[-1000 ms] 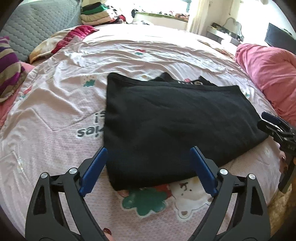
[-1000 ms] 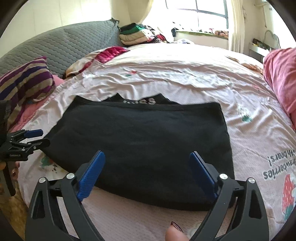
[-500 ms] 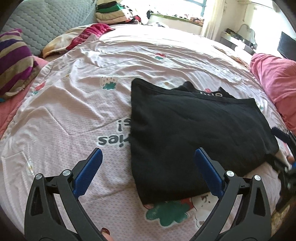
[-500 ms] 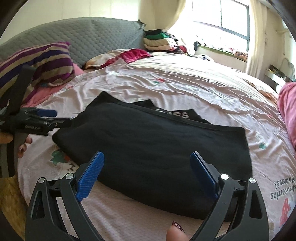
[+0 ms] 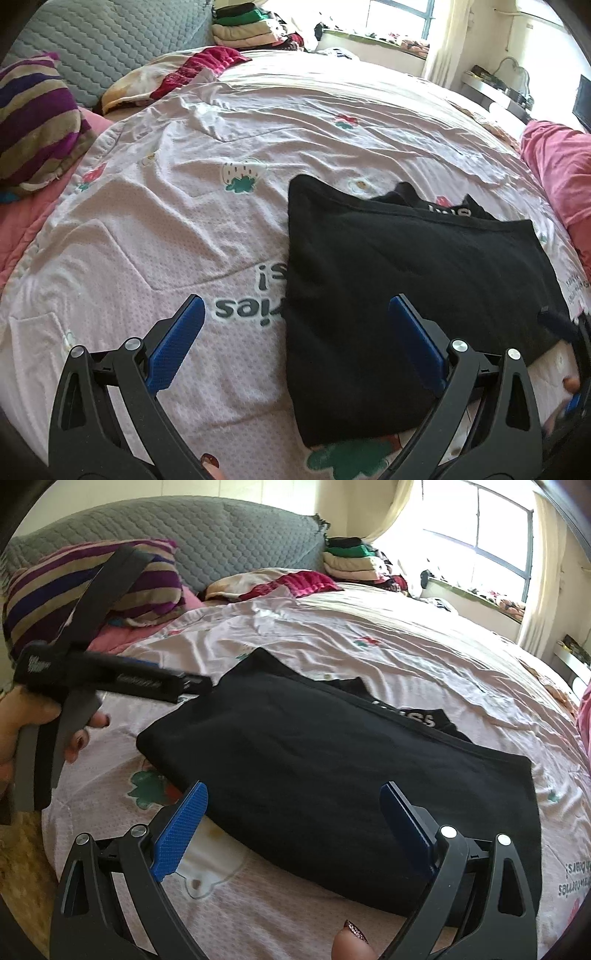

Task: Fold small clothes
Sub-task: 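Move both open grippers to the folded shirt's edge nearest them, then grasp the folded shirt edge with the right gripper while the left gripper grasps too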

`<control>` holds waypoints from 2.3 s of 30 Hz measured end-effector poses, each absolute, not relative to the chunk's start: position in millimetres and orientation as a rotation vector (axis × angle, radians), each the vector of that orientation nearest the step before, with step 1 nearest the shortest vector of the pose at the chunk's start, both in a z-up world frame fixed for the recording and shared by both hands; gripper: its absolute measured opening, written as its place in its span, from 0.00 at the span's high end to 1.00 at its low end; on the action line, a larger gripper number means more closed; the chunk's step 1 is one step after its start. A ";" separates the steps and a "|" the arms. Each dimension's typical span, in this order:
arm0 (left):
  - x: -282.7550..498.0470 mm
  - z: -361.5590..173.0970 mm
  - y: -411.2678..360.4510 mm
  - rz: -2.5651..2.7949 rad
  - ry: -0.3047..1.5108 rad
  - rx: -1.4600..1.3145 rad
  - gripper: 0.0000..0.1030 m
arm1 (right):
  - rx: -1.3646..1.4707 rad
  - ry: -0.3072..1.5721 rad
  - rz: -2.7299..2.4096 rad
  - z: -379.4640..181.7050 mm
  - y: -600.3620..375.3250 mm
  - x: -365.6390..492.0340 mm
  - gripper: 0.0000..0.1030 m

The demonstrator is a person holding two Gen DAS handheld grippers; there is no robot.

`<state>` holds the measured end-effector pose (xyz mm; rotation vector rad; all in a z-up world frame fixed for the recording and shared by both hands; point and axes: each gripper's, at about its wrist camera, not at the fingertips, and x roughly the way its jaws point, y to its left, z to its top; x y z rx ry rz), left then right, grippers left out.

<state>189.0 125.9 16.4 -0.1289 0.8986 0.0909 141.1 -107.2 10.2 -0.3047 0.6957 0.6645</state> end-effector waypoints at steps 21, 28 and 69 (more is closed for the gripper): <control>239.0 1.2 153.0 0.157 0.971 -0.181 0.09 | -0.472 0.730 0.731 -26.6 -38.5 139.7 0.09; 246.5 -5.9 159.8 0.158 1.000 -0.191 0.09 | -0.563 0.704 0.714 -35.2 -10.1 138.6 0.09; 251.9 25.6 84.1 -0.209 0.965 -0.483 0.77 | -0.292 0.493 0.607 32.7 -109.5 127.5 0.94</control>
